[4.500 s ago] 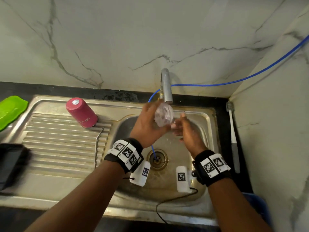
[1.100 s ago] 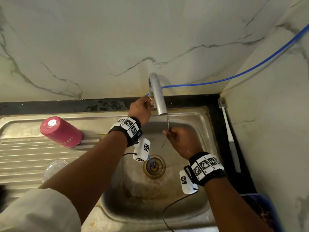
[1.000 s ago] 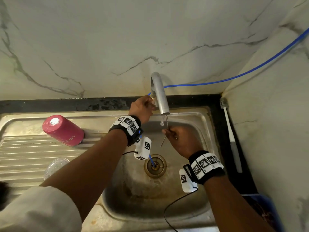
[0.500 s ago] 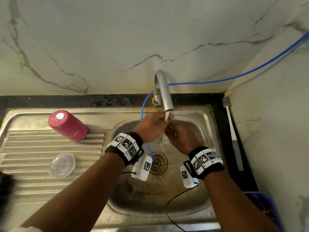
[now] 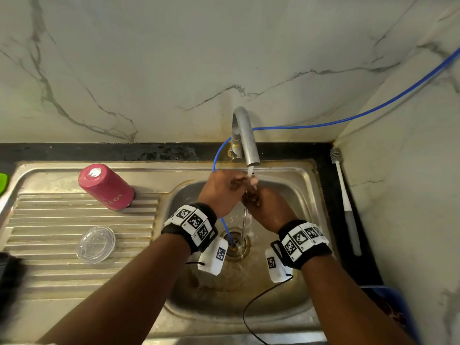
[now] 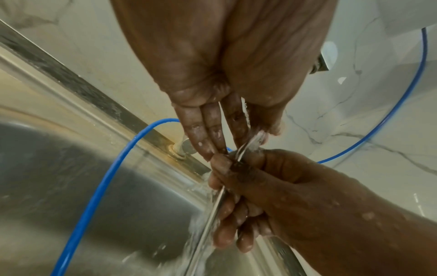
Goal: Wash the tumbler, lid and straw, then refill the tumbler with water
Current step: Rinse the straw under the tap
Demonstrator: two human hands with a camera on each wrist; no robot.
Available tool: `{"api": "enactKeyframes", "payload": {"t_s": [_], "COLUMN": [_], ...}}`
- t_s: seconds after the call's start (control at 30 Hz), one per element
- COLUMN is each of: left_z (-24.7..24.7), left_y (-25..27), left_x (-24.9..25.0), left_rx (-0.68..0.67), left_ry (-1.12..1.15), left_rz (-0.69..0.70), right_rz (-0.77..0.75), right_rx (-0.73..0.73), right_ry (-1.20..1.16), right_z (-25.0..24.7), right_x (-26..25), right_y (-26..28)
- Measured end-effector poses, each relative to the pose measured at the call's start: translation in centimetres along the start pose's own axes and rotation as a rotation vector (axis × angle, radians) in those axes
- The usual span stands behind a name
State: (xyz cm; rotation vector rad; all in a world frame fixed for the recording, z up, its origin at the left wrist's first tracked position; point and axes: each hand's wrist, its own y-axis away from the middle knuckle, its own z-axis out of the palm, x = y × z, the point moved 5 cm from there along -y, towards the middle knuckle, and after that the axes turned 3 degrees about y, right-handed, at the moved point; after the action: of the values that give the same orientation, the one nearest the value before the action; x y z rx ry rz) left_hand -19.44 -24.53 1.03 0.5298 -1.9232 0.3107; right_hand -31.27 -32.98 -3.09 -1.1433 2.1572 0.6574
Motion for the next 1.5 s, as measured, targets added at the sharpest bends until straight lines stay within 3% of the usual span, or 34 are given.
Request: {"api": "enactKeyframes", "payload": {"t_s": [0.27, 0.47, 0.7, 1.03, 1.23, 1.37, 1.5], "left_z": [-0.4, -0.7, -1.1, -0.3, -0.1, -0.5, -1.6], "left_y": [0.3, 0.1, -0.2, 0.9, 1.3, 0.8, -0.1], "left_x": [-0.2, -0.5, 1.0, 1.7, -0.9, -1.1, -1.3], "left_rx": [0.058, 0.084, 0.11, 0.105, 0.106, 0.127, 0.181], "left_ry": [-0.101, -0.059, 0.049, -0.031, -0.058, -0.144, -0.006], "left_rz": [0.06, 0.021, 0.058, 0.123, 0.018, 0.057, -0.005], "right_rz": [-0.001, -0.013, 0.102, 0.152, 0.029, 0.013, 0.036], "right_rx": [-0.009, 0.004, -0.035, -0.037, 0.03, 0.098, 0.119], "right_ry": [0.056, 0.129, 0.11, 0.107, 0.031, -0.038, -0.09], "right_z": [0.5, 0.9, 3.3, 3.7, 0.9, -0.1, -0.1], "right_x": [-0.8, -0.9, 2.1, 3.3, -0.3, -0.8, -0.1], "right_y": [-0.4, -0.7, 0.4, 0.7, 0.2, -0.3, -0.1]}}
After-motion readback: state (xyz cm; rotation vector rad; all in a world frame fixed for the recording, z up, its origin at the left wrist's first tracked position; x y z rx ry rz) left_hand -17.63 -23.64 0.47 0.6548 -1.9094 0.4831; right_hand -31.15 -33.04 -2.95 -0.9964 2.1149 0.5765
